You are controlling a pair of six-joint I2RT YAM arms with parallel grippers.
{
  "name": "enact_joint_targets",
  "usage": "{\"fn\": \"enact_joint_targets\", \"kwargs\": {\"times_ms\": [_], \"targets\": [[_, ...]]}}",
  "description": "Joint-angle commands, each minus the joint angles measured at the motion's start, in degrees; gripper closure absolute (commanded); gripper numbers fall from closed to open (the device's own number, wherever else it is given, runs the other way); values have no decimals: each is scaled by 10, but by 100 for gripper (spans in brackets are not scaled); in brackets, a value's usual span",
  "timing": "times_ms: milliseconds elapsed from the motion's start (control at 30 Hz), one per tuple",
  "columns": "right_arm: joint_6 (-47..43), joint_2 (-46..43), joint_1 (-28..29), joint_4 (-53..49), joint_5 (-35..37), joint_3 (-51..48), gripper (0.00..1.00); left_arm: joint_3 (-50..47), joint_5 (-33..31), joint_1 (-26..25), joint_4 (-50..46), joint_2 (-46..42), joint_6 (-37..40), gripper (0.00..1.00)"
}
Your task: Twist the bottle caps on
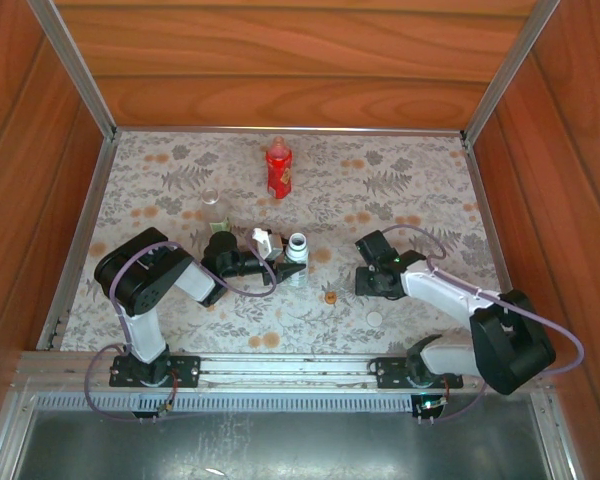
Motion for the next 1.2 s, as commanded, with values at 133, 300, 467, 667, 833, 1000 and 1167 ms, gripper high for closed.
{"fn": "enact_joint_targets", "kwargs": {"times_ms": [133, 300, 467, 667, 833, 1000, 1167], "targets": [[14, 21, 4, -7, 15, 15, 43, 1, 7, -5, 20, 0, -2, 42], [18, 32, 4, -5, 14, 17, 47, 1, 8, -5, 20, 0, -3, 42], [16, 28, 4, 4, 12, 13, 47, 2, 8, -4, 20, 1, -3, 42], [25, 16, 5, 26, 10, -2, 47, 3, 9, -4, 20, 2, -5, 42], [24, 19, 5, 23, 8, 0, 54, 3, 9, -5, 20, 3, -6, 42], [24, 16, 5, 20, 7, 0, 48, 3, 8, -4, 20, 2, -6, 42], [36, 7, 12, 22, 7, -9, 48, 3, 7, -4, 20, 3, -6, 42]]}}
